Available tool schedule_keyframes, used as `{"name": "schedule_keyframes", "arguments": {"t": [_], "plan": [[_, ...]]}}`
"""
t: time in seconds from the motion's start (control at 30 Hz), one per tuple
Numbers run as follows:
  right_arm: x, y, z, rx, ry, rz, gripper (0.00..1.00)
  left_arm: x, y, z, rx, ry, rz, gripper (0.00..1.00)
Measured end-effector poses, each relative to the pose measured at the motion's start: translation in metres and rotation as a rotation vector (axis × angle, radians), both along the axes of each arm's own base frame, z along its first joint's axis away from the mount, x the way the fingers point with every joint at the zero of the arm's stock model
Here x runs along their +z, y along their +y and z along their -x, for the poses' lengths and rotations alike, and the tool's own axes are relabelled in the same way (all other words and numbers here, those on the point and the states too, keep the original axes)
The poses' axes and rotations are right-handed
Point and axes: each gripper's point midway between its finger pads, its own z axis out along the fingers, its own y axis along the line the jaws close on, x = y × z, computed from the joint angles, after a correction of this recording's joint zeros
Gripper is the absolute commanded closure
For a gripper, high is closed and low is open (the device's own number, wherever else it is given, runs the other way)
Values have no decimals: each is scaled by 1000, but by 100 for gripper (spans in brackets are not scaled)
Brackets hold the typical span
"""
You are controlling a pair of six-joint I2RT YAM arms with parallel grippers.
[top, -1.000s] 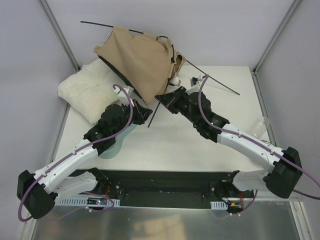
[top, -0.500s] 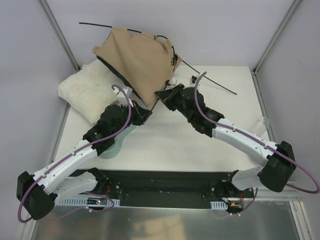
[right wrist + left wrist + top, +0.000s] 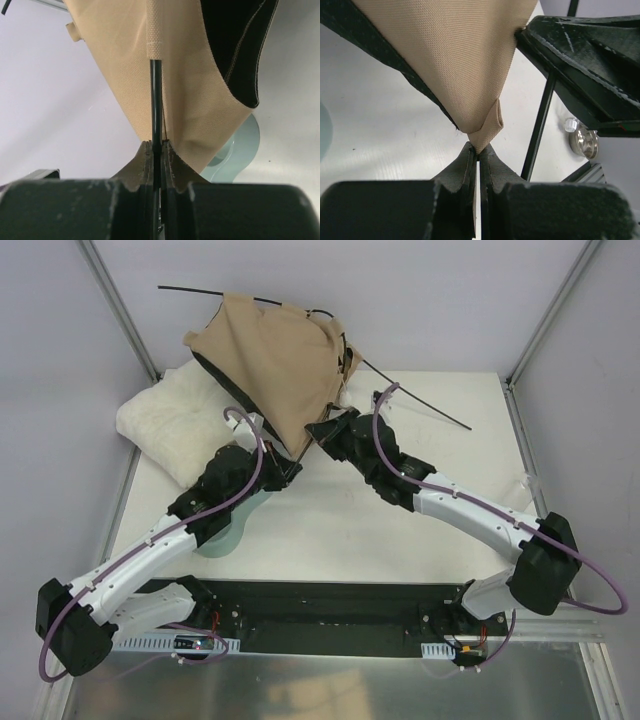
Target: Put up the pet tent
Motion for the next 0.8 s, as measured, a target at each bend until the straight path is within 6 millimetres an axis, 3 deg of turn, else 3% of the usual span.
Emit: {"name": "schedule_keyframes", "arguments": {"t": [0.07, 0.53, 0.8], "plan": [[0, 3, 0, 6, -24, 18, 99, -4, 0, -2, 19, 36, -6, 100], [-1, 3, 11, 122, -98, 189, 64, -27, 4, -5, 79, 189, -46, 100], [-1, 1, 37, 230, -54, 216, 61, -30, 3, -13, 94, 207, -51, 100]]}}
